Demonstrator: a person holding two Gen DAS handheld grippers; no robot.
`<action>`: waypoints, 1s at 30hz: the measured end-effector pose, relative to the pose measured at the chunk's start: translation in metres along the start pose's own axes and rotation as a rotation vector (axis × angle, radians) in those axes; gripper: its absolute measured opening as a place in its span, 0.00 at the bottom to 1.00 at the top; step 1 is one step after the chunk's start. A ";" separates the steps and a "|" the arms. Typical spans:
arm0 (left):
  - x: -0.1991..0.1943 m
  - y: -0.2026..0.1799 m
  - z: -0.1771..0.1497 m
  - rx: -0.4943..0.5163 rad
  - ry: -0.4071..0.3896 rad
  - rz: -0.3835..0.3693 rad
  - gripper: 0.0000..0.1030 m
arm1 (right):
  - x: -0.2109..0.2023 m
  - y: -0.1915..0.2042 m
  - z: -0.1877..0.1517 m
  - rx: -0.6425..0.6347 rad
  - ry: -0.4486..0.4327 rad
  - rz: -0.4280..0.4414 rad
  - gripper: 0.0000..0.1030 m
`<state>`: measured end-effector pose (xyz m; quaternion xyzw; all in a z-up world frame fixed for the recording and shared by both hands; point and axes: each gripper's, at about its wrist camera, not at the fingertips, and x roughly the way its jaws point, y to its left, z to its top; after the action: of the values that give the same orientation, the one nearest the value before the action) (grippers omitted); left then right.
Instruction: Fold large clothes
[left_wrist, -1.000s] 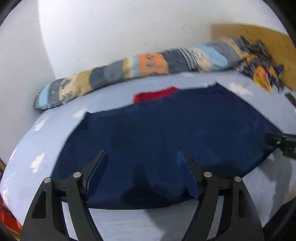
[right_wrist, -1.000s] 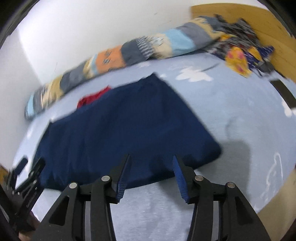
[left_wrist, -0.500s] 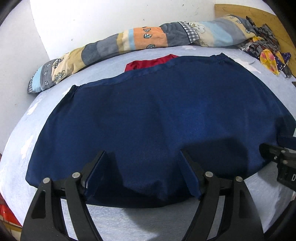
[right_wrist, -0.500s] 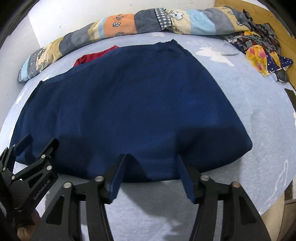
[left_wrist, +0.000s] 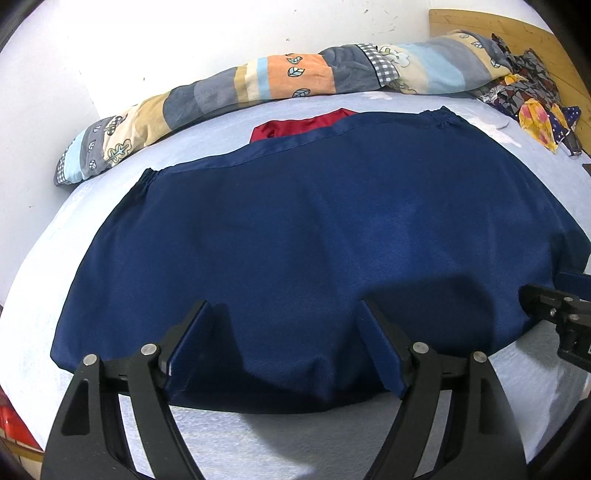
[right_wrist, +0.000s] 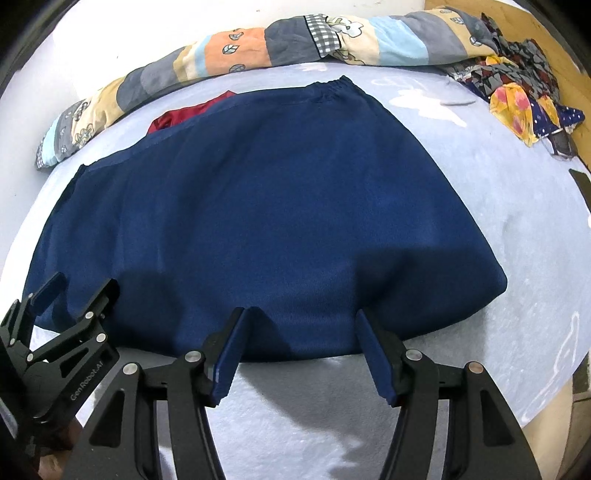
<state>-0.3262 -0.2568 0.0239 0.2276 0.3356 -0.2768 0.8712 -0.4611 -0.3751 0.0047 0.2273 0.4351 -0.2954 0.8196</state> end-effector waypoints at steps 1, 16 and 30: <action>0.000 0.000 0.000 0.000 0.000 0.001 0.79 | -0.001 -0.001 0.000 0.006 0.000 0.006 0.60; 0.001 0.001 0.000 -0.003 0.007 -0.002 0.80 | -0.025 -0.103 -0.016 0.521 -0.057 0.076 0.61; 0.003 0.000 0.000 -0.016 0.006 0.004 0.82 | 0.000 -0.124 -0.026 0.713 -0.024 0.269 0.65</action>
<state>-0.3242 -0.2575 0.0215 0.2223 0.3399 -0.2718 0.8725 -0.5615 -0.4483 -0.0229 0.5497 0.2615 -0.3206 0.7258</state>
